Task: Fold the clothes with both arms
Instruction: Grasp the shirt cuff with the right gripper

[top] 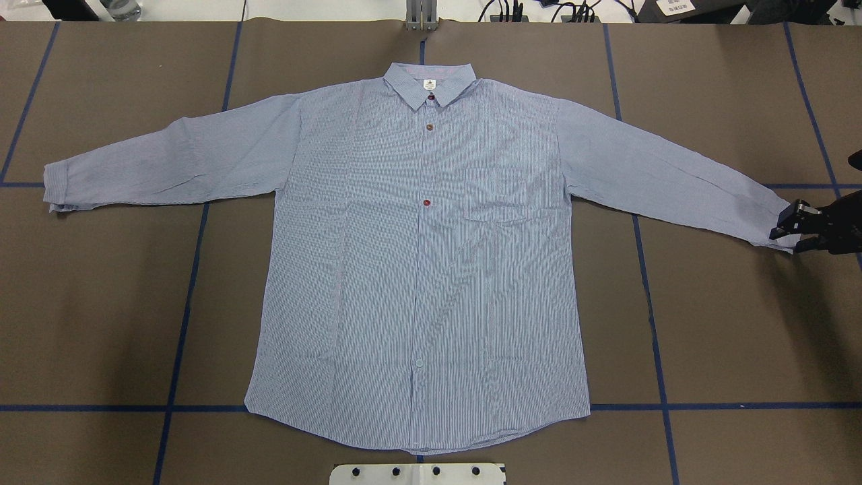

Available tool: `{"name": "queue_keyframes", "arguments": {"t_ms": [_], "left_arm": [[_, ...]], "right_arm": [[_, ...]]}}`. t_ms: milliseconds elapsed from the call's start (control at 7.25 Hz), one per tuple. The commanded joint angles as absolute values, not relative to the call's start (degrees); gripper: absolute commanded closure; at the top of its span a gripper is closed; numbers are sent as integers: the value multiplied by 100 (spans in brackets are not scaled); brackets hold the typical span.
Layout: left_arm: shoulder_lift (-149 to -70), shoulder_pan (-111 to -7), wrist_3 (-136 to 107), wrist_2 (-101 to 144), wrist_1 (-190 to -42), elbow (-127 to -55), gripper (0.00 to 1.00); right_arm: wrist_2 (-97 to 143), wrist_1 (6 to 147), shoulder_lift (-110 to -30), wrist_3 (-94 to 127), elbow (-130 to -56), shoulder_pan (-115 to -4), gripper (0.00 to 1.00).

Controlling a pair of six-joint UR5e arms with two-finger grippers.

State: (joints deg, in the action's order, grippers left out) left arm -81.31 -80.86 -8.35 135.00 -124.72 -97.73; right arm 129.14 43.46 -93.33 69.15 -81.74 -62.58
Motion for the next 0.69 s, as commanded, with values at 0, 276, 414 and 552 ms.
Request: {"name": "queue_keyframes", "arguments": {"t_ms": [0,276,414,552], "left_arm": [[-8130,-8086,-835,13500,-12472,-9773,0],[-8139,-8086,-835,13500,-12472,-9773,0],[-8130,-8086,-835,13509,-12472,-9773,0],[-8130,-8095,-835,13509,-12472,-9782,0]], "right_arm": [[12911,4351,-9334,6935,-8174,-6258,33],[12911,4351,-9334,6935,-8174,-6258,25],[12876,4351,-9343,6935,-8174,-6249,23],[12876,4368,-9343,6935,-8122,-6249,24]]}}
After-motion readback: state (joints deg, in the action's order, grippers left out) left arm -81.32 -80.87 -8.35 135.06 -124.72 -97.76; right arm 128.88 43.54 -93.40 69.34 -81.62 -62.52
